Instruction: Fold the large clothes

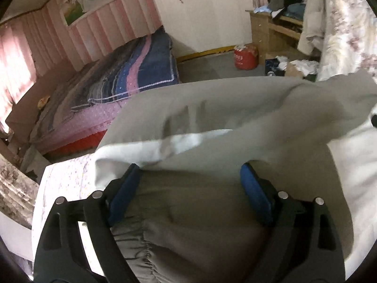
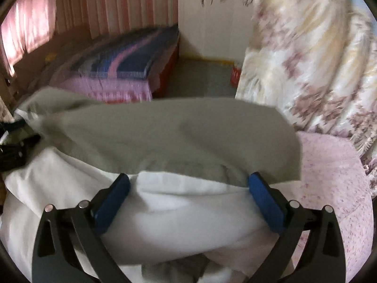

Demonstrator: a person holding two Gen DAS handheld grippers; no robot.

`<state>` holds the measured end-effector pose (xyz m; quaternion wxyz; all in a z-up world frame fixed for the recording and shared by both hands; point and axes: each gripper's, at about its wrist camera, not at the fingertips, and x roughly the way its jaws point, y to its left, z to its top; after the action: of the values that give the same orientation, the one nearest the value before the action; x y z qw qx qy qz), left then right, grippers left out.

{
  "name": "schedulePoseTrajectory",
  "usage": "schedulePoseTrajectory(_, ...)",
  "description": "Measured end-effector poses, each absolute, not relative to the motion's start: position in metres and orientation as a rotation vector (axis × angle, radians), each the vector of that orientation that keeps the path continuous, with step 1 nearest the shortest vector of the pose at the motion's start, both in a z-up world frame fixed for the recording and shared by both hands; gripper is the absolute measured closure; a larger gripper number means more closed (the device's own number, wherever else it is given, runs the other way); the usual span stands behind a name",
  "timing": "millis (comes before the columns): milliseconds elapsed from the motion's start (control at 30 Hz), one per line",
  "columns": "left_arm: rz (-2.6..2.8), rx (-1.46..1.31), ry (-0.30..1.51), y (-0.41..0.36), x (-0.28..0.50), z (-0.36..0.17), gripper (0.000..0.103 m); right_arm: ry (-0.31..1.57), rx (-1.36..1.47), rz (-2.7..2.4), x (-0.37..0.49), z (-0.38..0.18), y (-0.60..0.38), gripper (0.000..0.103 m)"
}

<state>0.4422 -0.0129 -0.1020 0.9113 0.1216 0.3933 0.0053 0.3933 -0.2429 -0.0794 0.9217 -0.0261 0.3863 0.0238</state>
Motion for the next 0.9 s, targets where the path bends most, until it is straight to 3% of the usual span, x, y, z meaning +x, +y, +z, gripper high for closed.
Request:
schedulePoseTrajectory(133,0.016,0.209,0.720,-0.011,0.374,-0.071,0.003,0.748,-0.069,-0.001,0.334,-0.047,-0.258,0.002)
schedulePoseTrajectory(333,-0.025,0.102,0.715,0.005,0.251,-0.057,0.003,0.663,-0.081,-0.007,0.212,-0.003,-0.281,0.002)
schedulePoseTrajectory(567,0.102,0.108,0.623,0.053,0.104,-0.053,0.003,0.614,-0.185,-0.050,0.106,-0.008,-0.285,0.002)
schedulePoseTrajectory(900,0.120,0.154,0.646,0.076,0.020,-0.060,0.003,0.678,-0.032,-0.013,0.004,-0.025,-0.317,0.002)
